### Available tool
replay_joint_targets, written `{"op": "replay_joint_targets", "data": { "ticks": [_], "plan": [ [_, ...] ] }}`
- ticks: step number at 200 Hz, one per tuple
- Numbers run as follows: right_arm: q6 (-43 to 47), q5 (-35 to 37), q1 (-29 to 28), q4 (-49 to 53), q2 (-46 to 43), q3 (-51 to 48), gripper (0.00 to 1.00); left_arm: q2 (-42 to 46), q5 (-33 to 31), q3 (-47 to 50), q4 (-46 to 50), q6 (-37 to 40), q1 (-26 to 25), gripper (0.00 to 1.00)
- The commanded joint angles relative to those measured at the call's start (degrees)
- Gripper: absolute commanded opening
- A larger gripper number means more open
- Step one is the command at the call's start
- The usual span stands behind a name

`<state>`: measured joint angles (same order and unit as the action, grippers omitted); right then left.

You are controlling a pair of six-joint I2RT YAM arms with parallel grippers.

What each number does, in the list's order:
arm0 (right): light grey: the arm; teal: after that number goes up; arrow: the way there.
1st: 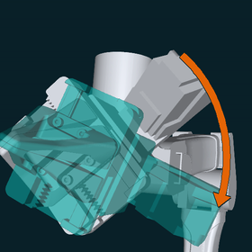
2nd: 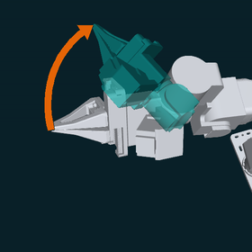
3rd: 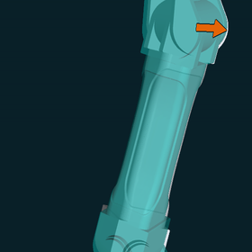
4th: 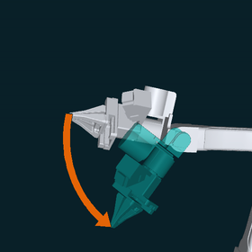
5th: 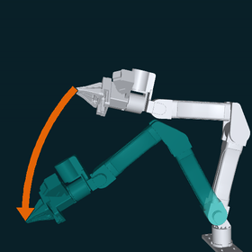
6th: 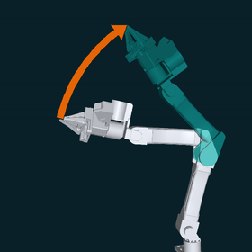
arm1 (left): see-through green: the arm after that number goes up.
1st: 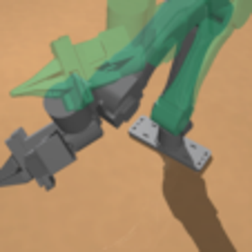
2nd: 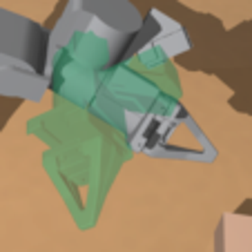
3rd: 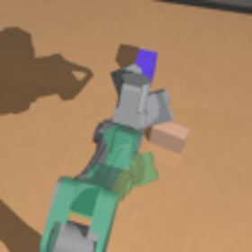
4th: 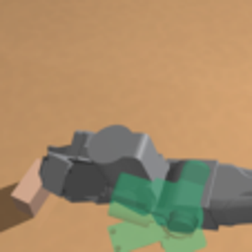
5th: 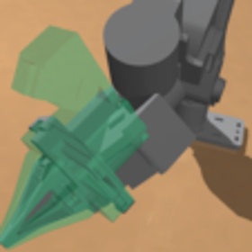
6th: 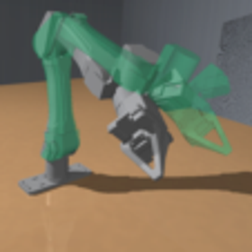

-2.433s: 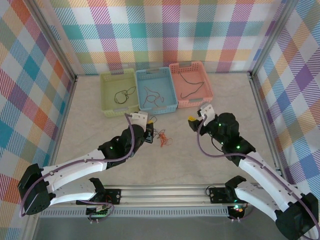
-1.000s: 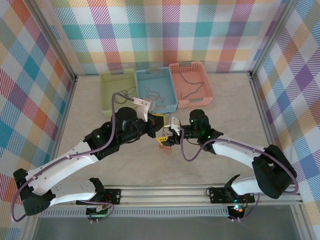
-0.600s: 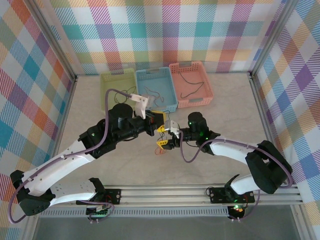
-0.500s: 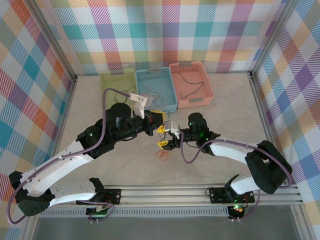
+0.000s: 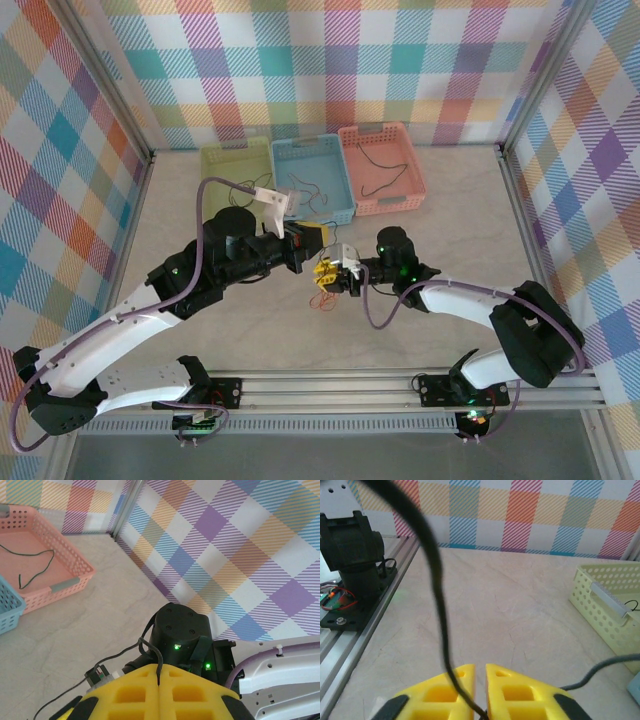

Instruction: Untangle the cables

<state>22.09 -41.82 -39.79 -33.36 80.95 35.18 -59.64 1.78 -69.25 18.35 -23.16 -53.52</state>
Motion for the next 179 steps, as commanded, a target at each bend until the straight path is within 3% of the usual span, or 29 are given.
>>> {"op": "replay_joint_targets", "data": {
  "ticks": [1, 31, 98, 146, 179],
  "plan": [
    [1.85, -1.75, -0.29, 0.38, -0.36, -0.78, 0.05, 2.23, -2.13, -2.25, 0.44, -0.11, 0.61, 0.0],
    [3.11, -0.79, -0.25, 0.93, 2.19, -0.88, 0.01, 3.7, -5.26, -4.77, 0.74, 1.45, 0.62, 0.0],
    [3.44, 0.69, -0.24, 1.0, 5.95, -0.63, 0.01, 7.03, -11.52, -8.72, 0.74, 5.29, 0.57, 0.0],
    [3.06, 1.87, -0.24, 2.86, 7.48, 0.69, 0.07, 8.75, -15.53, -11.36, 1.7, 8.37, 0.65, 0.0],
    [2.71, 3.9, -0.22, 3.75, 8.06, 1.4, 0.15, 7.71, -14.87, -15.25, 2.78, 8.76, 0.64, 0.0]
  ]
}}
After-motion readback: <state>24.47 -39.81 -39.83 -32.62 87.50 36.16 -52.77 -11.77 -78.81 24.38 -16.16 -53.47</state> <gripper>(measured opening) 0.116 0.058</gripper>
